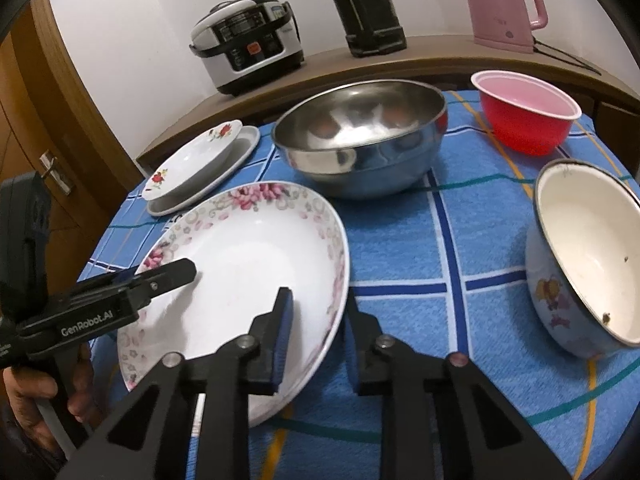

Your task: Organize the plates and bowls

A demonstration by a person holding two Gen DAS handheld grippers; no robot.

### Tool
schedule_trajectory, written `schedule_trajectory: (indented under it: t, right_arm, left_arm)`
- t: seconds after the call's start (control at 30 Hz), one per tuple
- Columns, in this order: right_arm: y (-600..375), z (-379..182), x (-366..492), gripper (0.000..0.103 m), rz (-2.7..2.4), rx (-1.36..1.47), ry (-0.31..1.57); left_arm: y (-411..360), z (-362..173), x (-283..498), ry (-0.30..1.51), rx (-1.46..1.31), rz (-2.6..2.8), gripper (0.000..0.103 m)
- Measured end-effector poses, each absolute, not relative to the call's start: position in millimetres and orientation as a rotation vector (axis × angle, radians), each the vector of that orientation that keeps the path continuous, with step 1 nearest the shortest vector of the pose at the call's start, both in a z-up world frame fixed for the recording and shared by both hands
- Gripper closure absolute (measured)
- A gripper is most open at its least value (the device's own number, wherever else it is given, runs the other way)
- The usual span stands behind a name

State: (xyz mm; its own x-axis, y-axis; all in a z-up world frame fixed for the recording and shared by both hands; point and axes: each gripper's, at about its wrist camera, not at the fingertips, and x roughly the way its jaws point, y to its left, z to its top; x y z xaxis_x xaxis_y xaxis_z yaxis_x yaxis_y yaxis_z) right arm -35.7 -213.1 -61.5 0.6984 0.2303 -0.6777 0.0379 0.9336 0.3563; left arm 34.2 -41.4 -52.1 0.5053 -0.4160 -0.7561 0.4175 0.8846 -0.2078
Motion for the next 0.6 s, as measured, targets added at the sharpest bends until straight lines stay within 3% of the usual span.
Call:
schedule_trajectory:
  t: [0.23, 0.4, 0.6]
  right_arm:
    - [-210.1, -61.4, -36.4, 0.082, 0.094, 0.344, 0.787]
    - [-210.1, -61.1, -37.2, 0.082, 0.085, 0.331, 0.783]
    - [-213.0, -62.2, -36.6, 0.084, 0.085, 0.363, 0.79]
  left_arm:
    - [-36.4, -52.1, 32.6, 0.913, -0.044, -0.521, 0.061]
    - [-28.8, -52.3, 32.9, 0.917, -0.067, -0.507, 0.077]
    - [-29.1, -50.0, 30.1, 0.914, -0.063, -0.517, 0.077]
